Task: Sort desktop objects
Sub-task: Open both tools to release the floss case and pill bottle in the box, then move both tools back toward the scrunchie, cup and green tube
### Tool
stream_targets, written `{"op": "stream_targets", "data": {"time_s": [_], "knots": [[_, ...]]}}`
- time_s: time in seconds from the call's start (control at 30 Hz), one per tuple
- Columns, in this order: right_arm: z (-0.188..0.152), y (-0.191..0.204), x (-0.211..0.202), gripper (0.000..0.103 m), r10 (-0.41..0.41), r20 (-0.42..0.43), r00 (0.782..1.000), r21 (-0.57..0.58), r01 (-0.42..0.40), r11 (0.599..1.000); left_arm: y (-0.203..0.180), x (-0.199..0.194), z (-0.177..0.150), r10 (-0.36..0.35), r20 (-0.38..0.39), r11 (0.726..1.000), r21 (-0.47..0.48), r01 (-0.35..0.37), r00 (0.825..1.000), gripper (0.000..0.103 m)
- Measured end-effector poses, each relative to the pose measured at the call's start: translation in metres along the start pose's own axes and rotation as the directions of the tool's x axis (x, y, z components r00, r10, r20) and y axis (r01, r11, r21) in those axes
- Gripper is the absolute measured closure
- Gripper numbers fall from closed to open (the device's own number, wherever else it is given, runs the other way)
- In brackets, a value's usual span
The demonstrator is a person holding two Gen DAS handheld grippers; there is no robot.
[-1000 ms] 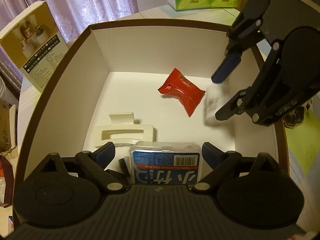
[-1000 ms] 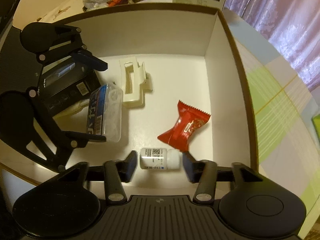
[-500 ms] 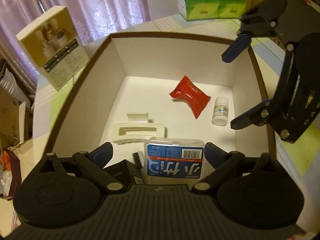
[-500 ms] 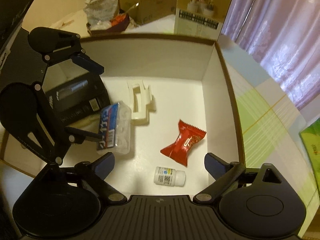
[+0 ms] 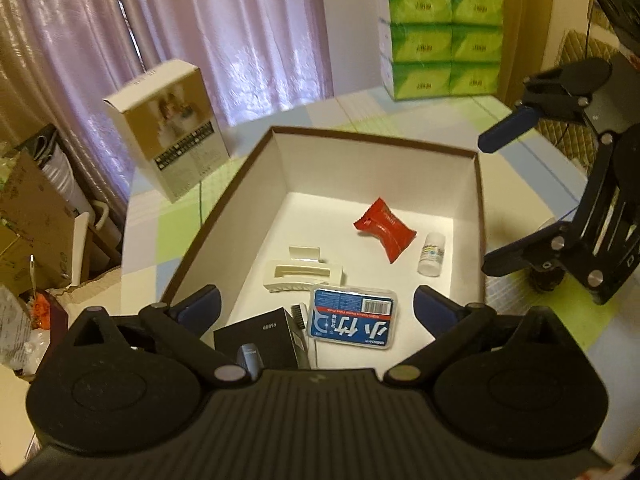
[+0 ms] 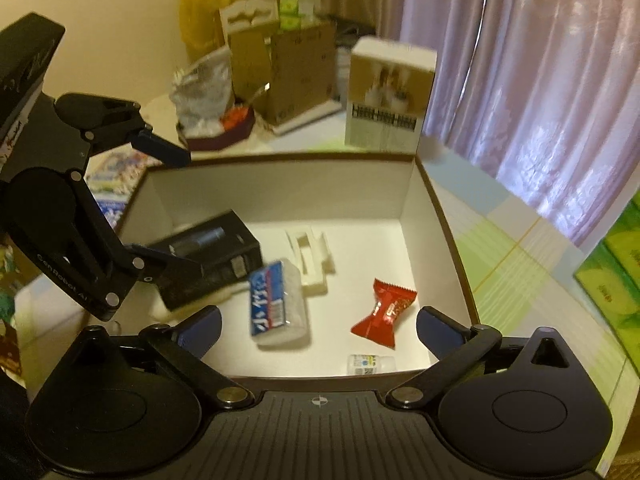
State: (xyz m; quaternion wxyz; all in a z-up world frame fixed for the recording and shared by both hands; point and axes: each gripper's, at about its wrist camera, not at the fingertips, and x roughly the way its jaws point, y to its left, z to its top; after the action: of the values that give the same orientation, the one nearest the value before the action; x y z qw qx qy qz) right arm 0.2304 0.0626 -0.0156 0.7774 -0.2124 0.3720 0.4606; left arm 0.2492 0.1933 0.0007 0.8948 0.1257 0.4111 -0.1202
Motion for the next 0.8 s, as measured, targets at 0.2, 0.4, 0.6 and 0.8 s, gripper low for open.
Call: {"op": "stream_targets", "data": {"time_s": [0.2, 0.4, 0.6, 0.8], "knots": [[-0.013, 0.023, -0.039, 0.002, -0.006, 0.099, 0.995, 0.043, 0.002, 0.999, -0.008, -0.036, -0.014, 0.033, 0.028, 0.999, -0.029, -0.032, 0.999, 0.001], [-0.035, 0.047, -0.069, 0.002, -0.027, 0.152, 0.988, 0.078, 0.015, 0.997, -0.021, -0.066, -0.029, 0.048, 0.054, 0.998, -0.049, -0.045, 0.997, 0.001], [-0.057, 0.068, -0.094, 0.002, -0.043, 0.195, 0.98, 0.121, 0.019, 0.992, -0.04, -0.086, -0.044, 0.036, 0.066, 0.998, -0.049, -0.033, 0.997, 0.001], [-0.08, 0.079, -0.11, 0.002, -0.054, 0.198, 0.979, 0.181, 0.018, 0.983, -0.06, -0.099, -0.059, 0.027, 0.055, 0.998, -0.061, -0.023, 0.998, 0.001]]}}
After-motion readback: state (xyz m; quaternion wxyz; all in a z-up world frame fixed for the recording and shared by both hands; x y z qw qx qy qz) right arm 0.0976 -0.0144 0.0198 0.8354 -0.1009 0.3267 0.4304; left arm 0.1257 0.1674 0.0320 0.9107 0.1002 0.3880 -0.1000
